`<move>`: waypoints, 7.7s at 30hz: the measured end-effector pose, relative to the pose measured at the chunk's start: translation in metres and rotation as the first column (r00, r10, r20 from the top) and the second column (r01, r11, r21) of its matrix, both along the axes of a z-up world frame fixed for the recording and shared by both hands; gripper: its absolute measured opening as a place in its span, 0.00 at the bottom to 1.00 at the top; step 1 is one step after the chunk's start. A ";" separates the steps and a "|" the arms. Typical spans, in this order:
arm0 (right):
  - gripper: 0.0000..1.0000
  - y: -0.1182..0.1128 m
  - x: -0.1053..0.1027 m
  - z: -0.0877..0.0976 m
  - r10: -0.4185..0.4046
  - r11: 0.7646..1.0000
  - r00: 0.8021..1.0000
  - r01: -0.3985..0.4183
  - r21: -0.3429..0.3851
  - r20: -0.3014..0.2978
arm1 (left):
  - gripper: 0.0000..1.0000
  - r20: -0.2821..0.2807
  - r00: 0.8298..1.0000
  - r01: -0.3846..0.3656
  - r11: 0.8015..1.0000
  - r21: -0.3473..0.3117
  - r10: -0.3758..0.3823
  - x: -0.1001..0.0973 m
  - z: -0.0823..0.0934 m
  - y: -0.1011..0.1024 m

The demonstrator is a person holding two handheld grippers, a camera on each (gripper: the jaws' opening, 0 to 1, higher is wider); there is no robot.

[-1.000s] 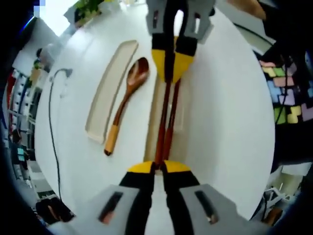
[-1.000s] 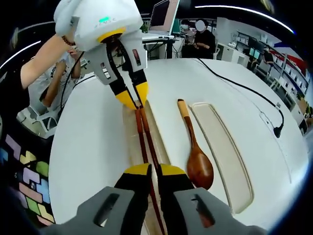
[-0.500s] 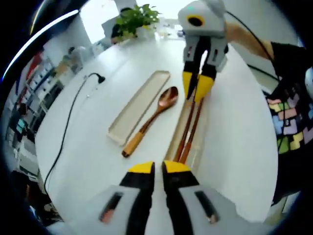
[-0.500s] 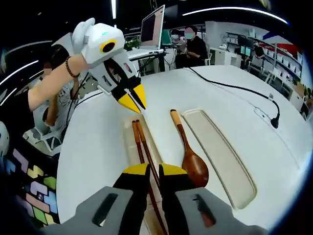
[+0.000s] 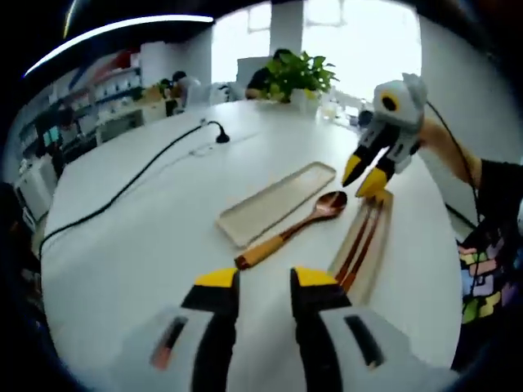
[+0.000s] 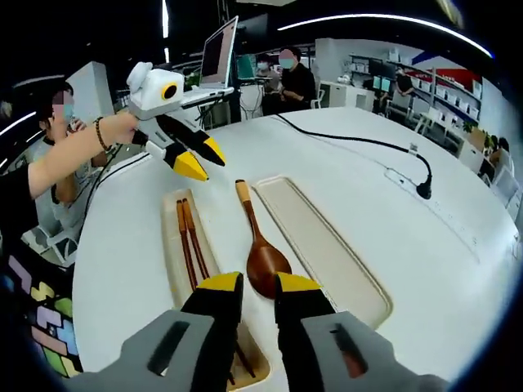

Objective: Arrange the utensils inside the cutlery case until each visible utensil rests in its matching compartment.

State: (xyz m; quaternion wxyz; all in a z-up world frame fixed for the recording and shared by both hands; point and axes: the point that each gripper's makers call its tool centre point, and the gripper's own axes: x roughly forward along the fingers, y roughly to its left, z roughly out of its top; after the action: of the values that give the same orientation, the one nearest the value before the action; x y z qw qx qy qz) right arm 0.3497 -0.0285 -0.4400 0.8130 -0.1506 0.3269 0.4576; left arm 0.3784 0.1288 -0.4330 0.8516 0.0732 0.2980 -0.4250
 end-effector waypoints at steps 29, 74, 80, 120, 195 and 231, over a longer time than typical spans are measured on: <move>0.17 -0.010 0.008 -0.017 -0.066 0.997 0.995 0.064 -0.035 -0.068 | 0.25 -0.120 0.992 -0.049 0.997 -0.067 0.041 0.002 -0.016 -0.029; 0.01 -0.005 0.023 -0.013 -0.142 0.942 0.979 0.178 0.283 -0.144 | 0.29 -0.166 0.985 -0.090 0.946 -0.312 0.039 0.004 -0.011 -0.027; 0.01 -0.001 0.023 -0.011 -0.141 0.926 0.978 0.185 0.328 -0.153 | 0.31 -0.180 0.980 -0.139 0.928 -0.346 0.079 0.006 -0.012 -0.026; 0.02 -0.031 -0.033 0.020 -0.082 0.944 0.988 0.120 0.309 -0.132 | 0.18 -0.091 0.994 0.005 0.867 -0.498 -0.058 -0.039 0.030 -0.043; 0.12 -0.061 -0.048 0.024 -0.166 0.954 0.986 0.164 0.250 -0.011 | 0.12 0.083 0.996 0.031 0.842 -0.538 0.016 -0.039 0.055 -0.036; 0.19 -0.108 0.043 -0.005 -0.375 0.915 0.924 0.355 0.190 0.079 | 0.56 -0.051 0.959 -0.280 0.916 -0.288 0.277 0.053 0.011 -0.040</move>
State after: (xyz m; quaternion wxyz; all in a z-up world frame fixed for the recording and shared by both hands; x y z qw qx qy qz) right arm 0.3930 -0.1368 -0.4452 0.9114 -0.0420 0.2619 0.3148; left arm 0.4318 0.0892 -0.4218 0.9034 -0.0986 0.2434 -0.3389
